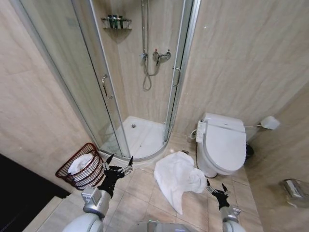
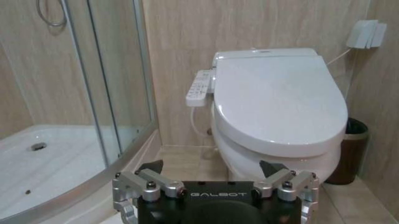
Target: Discard the used towel into the hamper.
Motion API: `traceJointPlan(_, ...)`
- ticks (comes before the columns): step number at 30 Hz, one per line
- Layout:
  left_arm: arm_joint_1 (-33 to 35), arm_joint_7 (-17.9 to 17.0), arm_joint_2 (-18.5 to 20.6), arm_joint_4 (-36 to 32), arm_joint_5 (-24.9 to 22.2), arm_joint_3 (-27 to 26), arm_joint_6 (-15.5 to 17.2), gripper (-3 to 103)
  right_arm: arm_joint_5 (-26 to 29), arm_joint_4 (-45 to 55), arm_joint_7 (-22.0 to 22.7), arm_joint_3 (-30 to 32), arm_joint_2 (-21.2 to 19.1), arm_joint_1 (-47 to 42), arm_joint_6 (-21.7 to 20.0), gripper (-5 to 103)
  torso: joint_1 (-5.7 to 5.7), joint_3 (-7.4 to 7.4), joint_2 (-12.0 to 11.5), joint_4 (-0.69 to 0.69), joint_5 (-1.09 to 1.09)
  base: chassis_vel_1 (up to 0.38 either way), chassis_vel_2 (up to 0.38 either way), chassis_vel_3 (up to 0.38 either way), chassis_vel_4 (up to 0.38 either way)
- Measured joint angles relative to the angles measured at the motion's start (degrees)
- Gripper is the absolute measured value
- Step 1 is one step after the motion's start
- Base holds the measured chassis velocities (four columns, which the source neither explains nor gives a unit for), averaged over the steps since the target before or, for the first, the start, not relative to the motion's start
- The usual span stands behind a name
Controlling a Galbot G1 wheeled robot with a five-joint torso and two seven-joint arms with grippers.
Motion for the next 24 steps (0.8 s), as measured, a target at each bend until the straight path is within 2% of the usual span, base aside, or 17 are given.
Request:
traceJointPlan(12, 0.00, 0.00, 0.00, 0.00, 0.00, 0.00, 0.00, 100, -1.07, 0.15, -0.03, 0.05, 0.88, -0.17, 0.63, 100, -1.64, -1.83, -3.47, 0.01, 0.00, -0.016, -0.013, -0.015, -0.015)
traceJointPlan(18, 0.00, 0.00, 0.00, 0.00, 0.00, 0.00, 0.00, 100, -6.12, 1.64, 1.17, 0.74, 2.35, -0.76, 4.59, 100, -2.41, -2.79, -5.19, 0.00, 0.01, -0.047, -0.054, -0.056, -0.054)
traceJointPlan(22, 0.00, 0.00, 0.00, 0.00, 0.00, 0.00, 0.00, 100, -8.55, 8.59, 2.99, 1.64, 3.37, -3.51, 5.60, 100, -2.96, -3.51, -6.44, 0.01, 0.00, -0.024, -0.027, -0.024, -0.028)
traceJointPlan(24, 0.00, 0.00, 0.00, 0.00, 0.00, 0.00, 0.00, 100, -10.80, 15.34, 3.92, 2.26, 3.92, -6.95, 6.19, 100, -3.30, -3.96, -7.24, 0.01, -0.01, -0.023, -0.016, -0.023, -0.029)
